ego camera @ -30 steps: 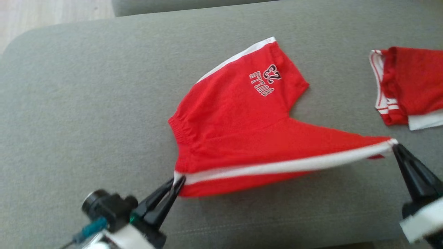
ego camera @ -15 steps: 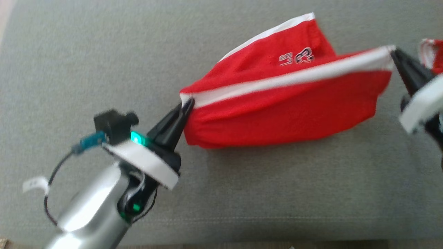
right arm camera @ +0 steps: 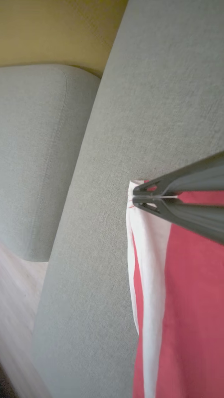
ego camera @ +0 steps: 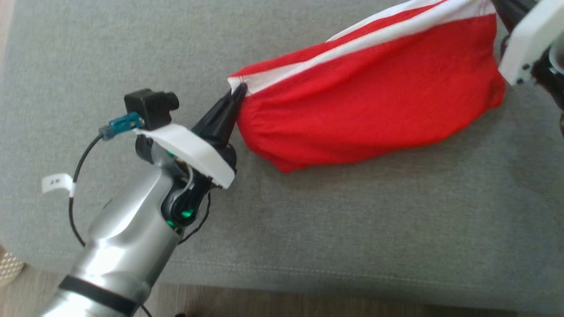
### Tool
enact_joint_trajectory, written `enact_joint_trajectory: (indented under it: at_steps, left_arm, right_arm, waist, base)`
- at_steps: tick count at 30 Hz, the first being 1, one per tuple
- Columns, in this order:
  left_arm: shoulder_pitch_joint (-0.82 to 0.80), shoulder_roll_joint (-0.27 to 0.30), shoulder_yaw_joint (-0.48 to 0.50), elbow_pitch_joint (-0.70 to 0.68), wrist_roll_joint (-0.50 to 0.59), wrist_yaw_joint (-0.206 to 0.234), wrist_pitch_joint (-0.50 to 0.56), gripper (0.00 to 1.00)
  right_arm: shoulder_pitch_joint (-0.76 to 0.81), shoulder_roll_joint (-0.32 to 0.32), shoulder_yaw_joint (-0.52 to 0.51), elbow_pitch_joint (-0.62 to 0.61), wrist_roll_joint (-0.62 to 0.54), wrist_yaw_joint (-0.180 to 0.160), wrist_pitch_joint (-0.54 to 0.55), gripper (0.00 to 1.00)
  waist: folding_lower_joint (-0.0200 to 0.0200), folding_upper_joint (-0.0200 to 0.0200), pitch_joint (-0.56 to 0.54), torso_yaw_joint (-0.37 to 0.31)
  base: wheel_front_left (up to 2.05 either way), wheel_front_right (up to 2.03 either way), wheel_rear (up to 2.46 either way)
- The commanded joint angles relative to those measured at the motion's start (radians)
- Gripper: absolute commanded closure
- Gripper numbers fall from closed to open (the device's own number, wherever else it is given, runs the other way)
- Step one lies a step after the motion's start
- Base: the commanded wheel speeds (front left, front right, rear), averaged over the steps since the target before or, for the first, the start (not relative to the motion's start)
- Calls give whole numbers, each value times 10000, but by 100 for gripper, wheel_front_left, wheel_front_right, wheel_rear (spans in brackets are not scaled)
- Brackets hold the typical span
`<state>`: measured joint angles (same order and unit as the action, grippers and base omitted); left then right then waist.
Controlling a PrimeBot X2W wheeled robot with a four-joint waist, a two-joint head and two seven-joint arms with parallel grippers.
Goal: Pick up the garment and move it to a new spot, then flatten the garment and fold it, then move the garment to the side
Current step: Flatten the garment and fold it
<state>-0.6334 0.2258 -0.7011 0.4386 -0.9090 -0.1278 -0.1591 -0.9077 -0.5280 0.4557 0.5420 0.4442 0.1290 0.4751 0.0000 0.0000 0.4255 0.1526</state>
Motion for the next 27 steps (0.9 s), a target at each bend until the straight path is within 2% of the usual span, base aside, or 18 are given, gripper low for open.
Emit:
enact_joint_trajectory:
  at_steps: [1,5,6,7,8,9,10,14,15,17,20,24,27]
  left_arm:
    - [-458,74,335,-34,37,-28,-220,100]
    - [-681,-139,319,418,25,-28,-517,100]
    - [-702,-167,290,502,8,-28,-566,100]
    - [-709,-187,266,584,-18,-28,-607,100]
    - [-711,-203,283,667,-32,-28,-665,100]
    - [-699,-222,297,750,-13,-28,-724,55]
    - [-677,-239,296,835,73,-27,-785,0]
    - [-516,-240,327,934,581,216,-946,0]
    - [-416,-225,383,906,814,387,-982,0]
    - [-162,-177,714,631,1490,994,-1014,0]
    - [572,-195,1754,-795,3206,2072,-1022,0]
    - [2006,-191,2447,-2946,5776,2690,-1024,0]
    - [2910,-354,2696,-3963,6985,3084,-1025,0]
  right_arm:
    - [-361,-144,370,59,186,17,-170,100]
    - [-1015,-105,999,863,425,17,-766,98]
    - [-1121,-68,1089,1047,525,17,-959,65]
    - [-1209,-32,1160,1212,606,17,-1197,0]
    - [-1258,-3,1227,1373,680,17,-1438,0]
    - [-1275,2,1302,1506,739,17,-1689,0]
    - [-1248,-26,1368,1617,774,17,-1979,0]
    - [-835,-13,1526,1780,1095,17,-2687,0]
    - [-630,4,1570,1781,1263,17,-2872,0]
    - [-193,56,1630,1738,1581,17,-3243,0]
    - [466,207,1638,1717,1918,17,-3716,0]
    - [970,532,1855,1868,2185,17,-3923,0]
    - [925,677,1711,2433,2353,17,-4113,0]
  waist:
    - [0,0,290,219]
    - [0,0,464,291]
    - [0,0,478,288]
    - [0,0,479,274]
    - [0,0,468,256]
    - [0,0,440,240]
    - [0,0,376,237]
    - [0,0,130,170]
    - [0,0,34,131]
    - [0,0,-171,33]
    - [0,0,-465,-117]
    - [0,0,-755,-340]
    - [0,0,-848,-264]
  base:
    - [0,0,0]
    - [0,0,0]
    - [0,0,0]
    - [0,0,0]
    - [0,0,0]
    - [0,0,0]
    - [0,0,0]
    - [0,0,0]
    - [0,0,0]
    - [0,0,0]
    - [0,0,0]
    - [0,0,0]
    - [0,0,0]
